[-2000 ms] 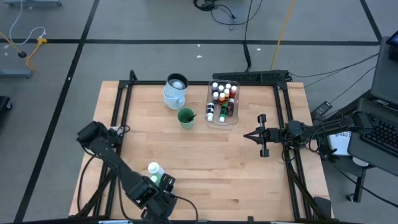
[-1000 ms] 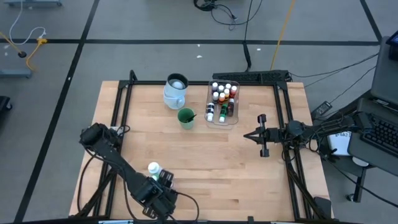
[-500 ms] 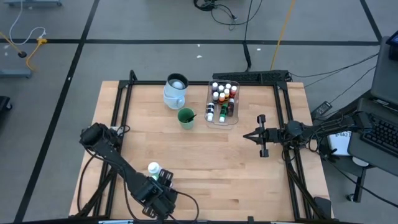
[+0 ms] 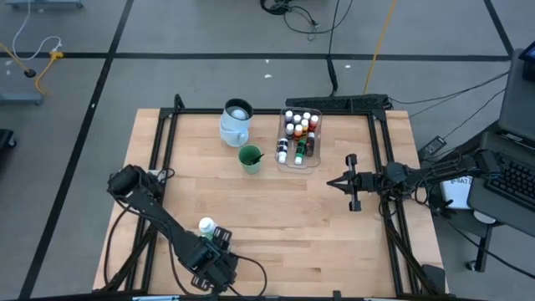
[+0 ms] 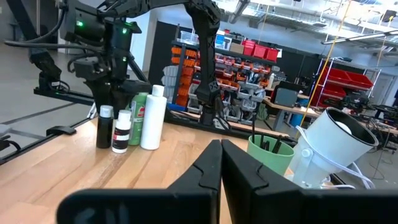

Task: Pick & Place Paint Supplies
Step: Put the black paint bottle into the transparent bin

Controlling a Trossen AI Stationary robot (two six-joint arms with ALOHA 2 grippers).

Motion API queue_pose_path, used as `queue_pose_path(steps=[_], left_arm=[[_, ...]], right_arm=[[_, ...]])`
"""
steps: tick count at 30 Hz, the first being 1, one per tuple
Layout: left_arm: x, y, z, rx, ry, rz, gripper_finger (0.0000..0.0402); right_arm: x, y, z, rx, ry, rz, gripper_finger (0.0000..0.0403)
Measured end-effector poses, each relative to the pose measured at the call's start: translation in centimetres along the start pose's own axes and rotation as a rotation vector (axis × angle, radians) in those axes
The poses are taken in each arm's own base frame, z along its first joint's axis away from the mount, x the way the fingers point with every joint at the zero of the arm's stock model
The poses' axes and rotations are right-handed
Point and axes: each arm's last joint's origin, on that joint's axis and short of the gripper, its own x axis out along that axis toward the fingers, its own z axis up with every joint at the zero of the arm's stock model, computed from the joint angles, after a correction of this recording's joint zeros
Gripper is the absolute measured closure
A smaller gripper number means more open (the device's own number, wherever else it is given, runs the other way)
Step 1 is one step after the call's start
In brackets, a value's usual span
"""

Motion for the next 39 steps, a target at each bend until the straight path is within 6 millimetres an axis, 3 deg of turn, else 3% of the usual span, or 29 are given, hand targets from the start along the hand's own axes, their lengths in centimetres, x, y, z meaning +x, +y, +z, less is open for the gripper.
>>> queue_pose_path(steps=[22, 32, 39], left_arm=[[0.0, 1.0, 0.8, -0.036, -0.026, -0.068, 0.0149], [0.0, 1.1, 0.9, -0.034, -0.026, -0.068, 0.0225], [0.0, 1.5, 1.0, -0.062, -0.024, -0.077, 0.0247]], right_arm=[[0.0, 0.0, 0.0, 0.0, 0.0, 0.0, 0.0401], [0.0, 0.0, 0.0, -0.002, 0.002, 0.0, 0.0401], [0.0, 0.0, 0.0, 0.0, 0.003, 0.0, 0.0401]])
